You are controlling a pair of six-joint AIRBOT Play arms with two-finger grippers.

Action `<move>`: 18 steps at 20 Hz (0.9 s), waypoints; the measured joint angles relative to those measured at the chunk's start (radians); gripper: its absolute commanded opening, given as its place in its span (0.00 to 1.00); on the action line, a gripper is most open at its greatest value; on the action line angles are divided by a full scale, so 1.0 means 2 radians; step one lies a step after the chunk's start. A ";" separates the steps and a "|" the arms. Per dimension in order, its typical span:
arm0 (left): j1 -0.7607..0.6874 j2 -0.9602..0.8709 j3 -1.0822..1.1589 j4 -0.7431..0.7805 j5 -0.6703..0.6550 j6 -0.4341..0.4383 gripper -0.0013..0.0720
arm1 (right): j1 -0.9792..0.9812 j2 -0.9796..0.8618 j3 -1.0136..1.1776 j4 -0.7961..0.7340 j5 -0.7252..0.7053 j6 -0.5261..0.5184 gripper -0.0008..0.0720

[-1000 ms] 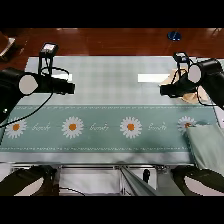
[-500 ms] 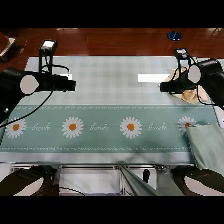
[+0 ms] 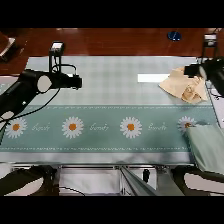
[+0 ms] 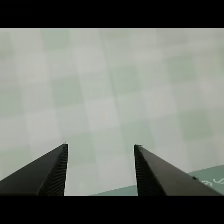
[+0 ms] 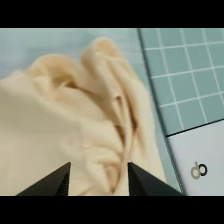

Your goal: Fold the shirts.

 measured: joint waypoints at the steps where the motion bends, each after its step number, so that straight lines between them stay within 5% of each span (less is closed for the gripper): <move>1: 0.000 -0.005 0.000 0.000 0.003 0.000 0.71 | -0.029 -0.018 0.012 0.024 -0.007 0.004 0.57; 7: -0.001 -0.030 0.000 -0.001 0.012 -0.011 0.71 | -0.126 -0.110 0.058 0.229 -0.004 -0.108 0.53; 10: 0.002 -0.035 0.000 -0.001 0.001 -0.023 0.71 | -0.138 -0.136 0.065 0.302 0.013 -0.159 0.04; 18: 0.064 0.075 -0.036 -0.023 -0.108 -0.009 0.71 | -0.116 -0.061 0.133 0.463 0.094 -0.307 0.03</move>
